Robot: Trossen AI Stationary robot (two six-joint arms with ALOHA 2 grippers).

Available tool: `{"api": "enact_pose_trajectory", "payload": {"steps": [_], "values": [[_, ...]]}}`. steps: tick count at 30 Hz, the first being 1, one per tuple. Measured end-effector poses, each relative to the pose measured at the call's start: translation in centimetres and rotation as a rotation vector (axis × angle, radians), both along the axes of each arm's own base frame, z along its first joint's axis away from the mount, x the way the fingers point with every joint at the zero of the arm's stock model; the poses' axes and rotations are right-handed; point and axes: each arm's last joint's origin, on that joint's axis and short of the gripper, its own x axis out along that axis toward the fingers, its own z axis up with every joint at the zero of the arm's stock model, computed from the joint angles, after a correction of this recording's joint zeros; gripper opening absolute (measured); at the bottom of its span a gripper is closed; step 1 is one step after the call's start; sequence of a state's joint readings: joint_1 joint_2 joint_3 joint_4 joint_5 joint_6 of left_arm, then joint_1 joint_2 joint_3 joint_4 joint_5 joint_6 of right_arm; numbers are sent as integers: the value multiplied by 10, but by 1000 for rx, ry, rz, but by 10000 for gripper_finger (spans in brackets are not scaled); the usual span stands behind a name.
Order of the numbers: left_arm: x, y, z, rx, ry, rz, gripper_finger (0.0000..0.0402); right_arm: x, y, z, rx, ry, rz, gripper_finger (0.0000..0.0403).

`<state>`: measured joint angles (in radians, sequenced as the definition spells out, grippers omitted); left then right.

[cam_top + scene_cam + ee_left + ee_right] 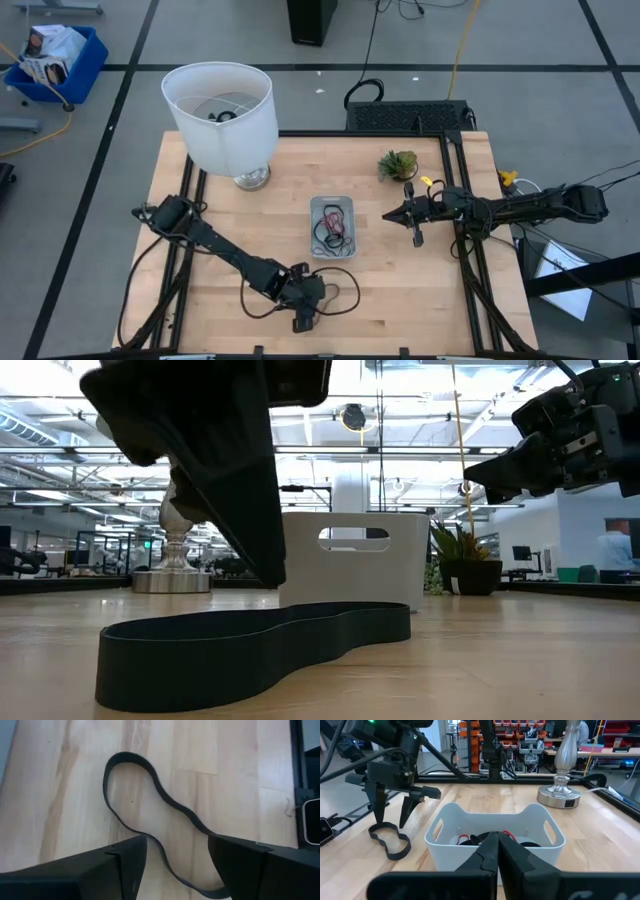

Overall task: Pick and place rubber bands into bin
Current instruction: Put the black rubber band into the gray bin

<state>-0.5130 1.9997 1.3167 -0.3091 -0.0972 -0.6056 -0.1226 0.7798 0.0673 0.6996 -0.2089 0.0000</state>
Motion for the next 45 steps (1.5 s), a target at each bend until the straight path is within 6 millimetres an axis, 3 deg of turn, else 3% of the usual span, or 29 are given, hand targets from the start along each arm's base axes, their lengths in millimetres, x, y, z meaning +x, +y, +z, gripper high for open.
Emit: {"api": "enact_pose_trajectory", "payload": {"steps": [10, 15, 18, 24, 28, 33, 38, 43, 45], "values": [[8, 7, -34, 49, 81, 4, 218, 0, 0, 0, 27, 5, -2, 0], [8, 7, -39, 64, 90, -11, 209, 0, 0, -1, 41, 12, -2, 0], [7, 6, -40, 88, 88, -51, 164, 0, 0, -1, 16, 9, 0, 0], [8, 15, -42, 83, 132, -63, 19, 0, 0, 1, -36, -14, 2, 0], [8, 16, -36, 92, 111, -103, 14, 0, 0, 2, -29, -24, 1, 0], [-2, 15, -9, 143, 57, -131, 7, 0, 0, 1, 18, -5, 0, 0], [-14, 16, 62, 228, -192, -129, 5, 0, 0, 0, 22, 3, -1, 0], [-31, 32, 121, 415, -405, -46, 4, 0, 0, 1, 15, -5, 0, 0], [-36, 39, 135, 529, -451, -21, 4, 0, 0, 1, 12, -6, -1, 0]]}}
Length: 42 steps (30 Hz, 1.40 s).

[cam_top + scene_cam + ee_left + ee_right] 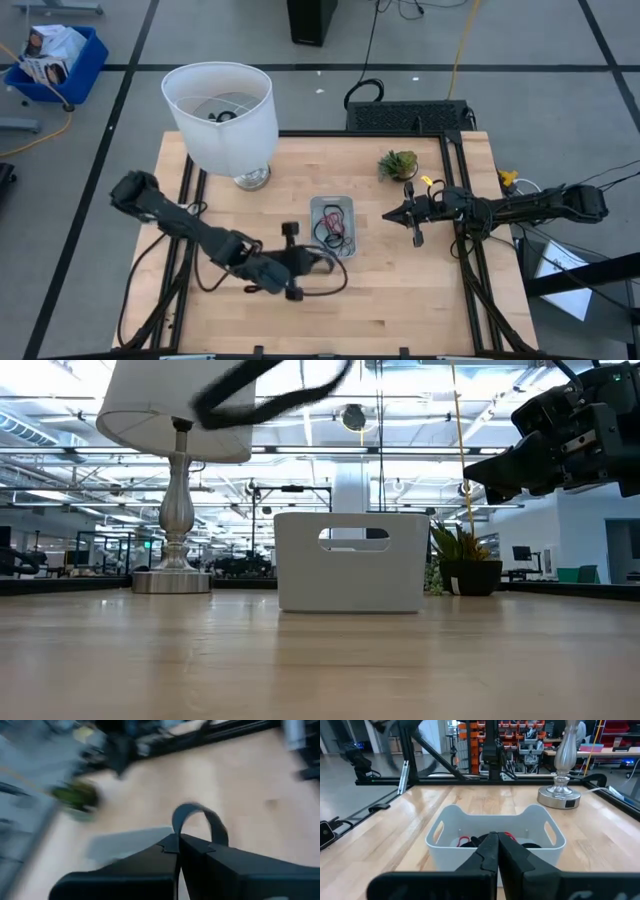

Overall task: Pick and place rubber bands into bin
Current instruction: Put the black rubber band into the gray bin

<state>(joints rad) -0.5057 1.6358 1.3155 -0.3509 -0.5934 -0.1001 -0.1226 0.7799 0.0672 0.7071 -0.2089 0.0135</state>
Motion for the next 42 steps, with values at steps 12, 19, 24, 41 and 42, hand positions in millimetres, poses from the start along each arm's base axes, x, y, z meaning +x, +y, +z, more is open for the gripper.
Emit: {"api": "enact_pose_trajectory", "payload": {"steps": [12, 19, 24, 41, 42], "values": [[19, 78, 13, 150, 20, 127, 3, 0, 0, 5, -94, -62, 1, 0], [37, 126, -8, 85, 87, 150, 3, 0, 0, 11, -122, -124, -2, 0], [50, 154, -51, 11, 156, 131, 3, 0, 0, 6, -72, -70, 0, 0], [64, 161, -94, -23, 249, 143, 20, 0, -1, 5, -86, -56, -26, 0], [64, 160, -94, -19, 249, 138, 25, 0, -1, 5, -84, -56, -26, 0]]}}
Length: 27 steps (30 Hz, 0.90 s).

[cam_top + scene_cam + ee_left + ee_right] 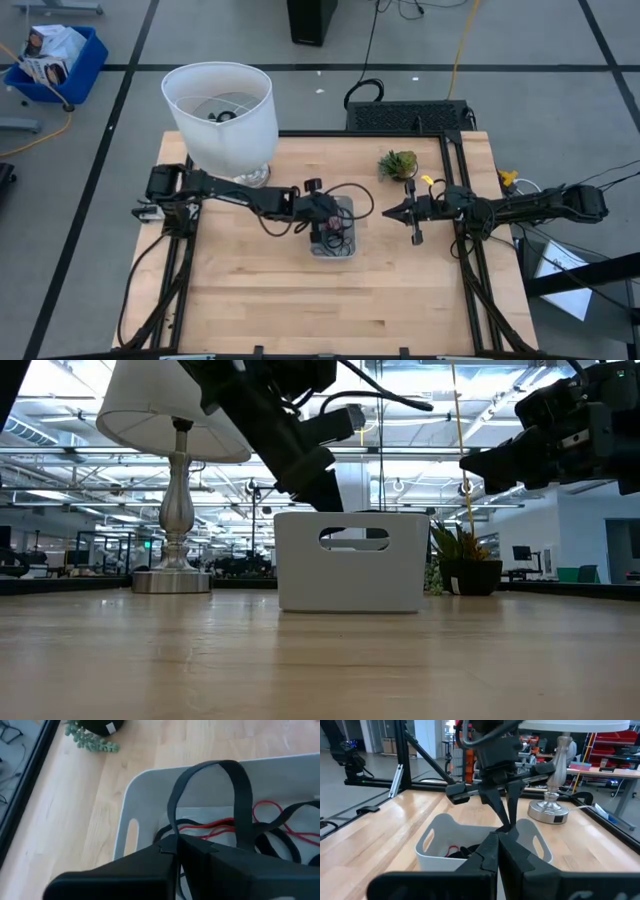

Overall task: Pick and place rubber bands into bin
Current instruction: Put the black rubber band into the gray bin, then return to Home Position

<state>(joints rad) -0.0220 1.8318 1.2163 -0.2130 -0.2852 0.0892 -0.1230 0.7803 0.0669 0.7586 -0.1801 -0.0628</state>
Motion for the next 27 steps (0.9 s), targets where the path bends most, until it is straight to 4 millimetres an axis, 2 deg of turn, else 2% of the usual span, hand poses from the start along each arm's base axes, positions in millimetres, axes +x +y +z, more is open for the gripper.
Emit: {"api": "enact_pose_trajectory", "payload": {"steps": [10, 18, 21, 24, 27], "values": [[-2, -10, 7, 31, -5, -55, 82, 0, 0, 0, 24, 1, 4, 0], [-9, -11, 14, 36, 19, -61, 87, 0, 0, 0, 23, 3, 4, 0], [-17, -17, 28, 109, 22, -111, 87, 0, 0, 0, 27, -3, -5, 0], [-25, -35, 51, 218, -33, -176, 79, 0, -1, 0, 51, 2, -23, 0], [-49, -48, 75, 292, -97, -288, 47, 0, 0, 0, 54, 7, -21, 0]]}}
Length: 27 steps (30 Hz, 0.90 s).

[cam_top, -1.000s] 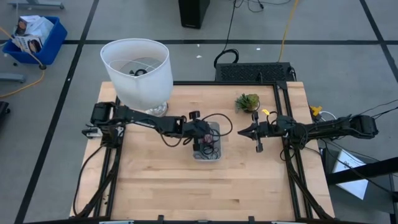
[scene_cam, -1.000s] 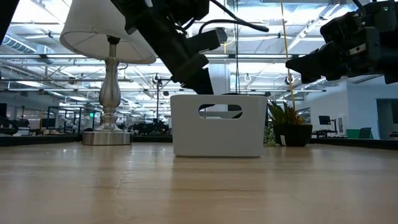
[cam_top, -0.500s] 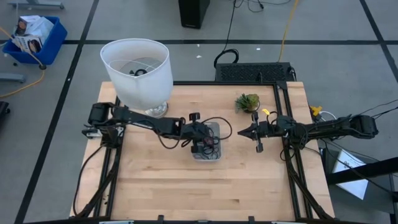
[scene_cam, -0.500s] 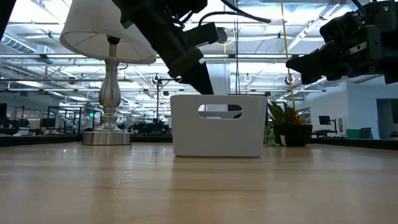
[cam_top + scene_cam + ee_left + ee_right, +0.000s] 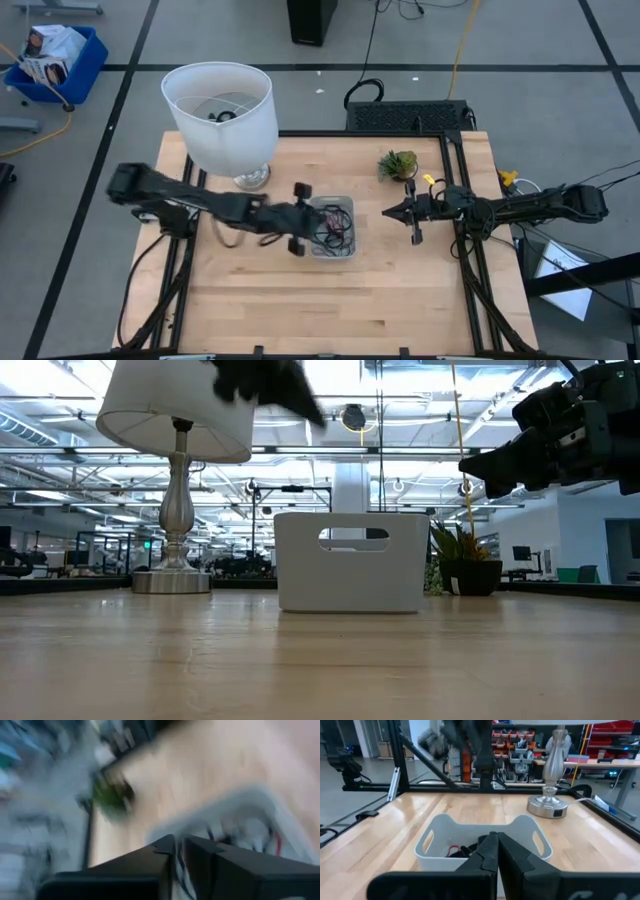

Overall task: Pick and place rubber bands into bin
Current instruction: Return to Home Position

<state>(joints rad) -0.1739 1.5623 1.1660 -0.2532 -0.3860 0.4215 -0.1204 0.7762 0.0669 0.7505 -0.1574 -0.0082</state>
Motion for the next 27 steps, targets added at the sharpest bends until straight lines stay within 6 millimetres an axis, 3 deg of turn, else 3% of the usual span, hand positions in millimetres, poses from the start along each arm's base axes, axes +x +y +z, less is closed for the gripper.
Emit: {"api": "enact_pose_trajectory", "payload": {"steps": [3, 6, 10, 16, 21, 27], "values": [[-34, 2, 21, 0, -93, -68, 10, 0, 0, 1, -1, -7, 0, 0], [-66, 12, 28, -67, -241, -157, 10, 0, 0, 1, -4, -9, 0, 0], [-102, 28, 13, -179, -445, -331, 6, 0, -2, 1, -5, -9, -10, 0], [-132, 45, -28, -405, -557, -130, 4, 0, -6, 0, 39, -1, -13, 0], [-148, 31, -50, -501, -533, -63, 3, 0, -5, 0, 79, -5, 35, 0], [-165, 2, -70, -381, -483, -114, 2, 0, -3, 2, 94, -17, 93, 0]]}}
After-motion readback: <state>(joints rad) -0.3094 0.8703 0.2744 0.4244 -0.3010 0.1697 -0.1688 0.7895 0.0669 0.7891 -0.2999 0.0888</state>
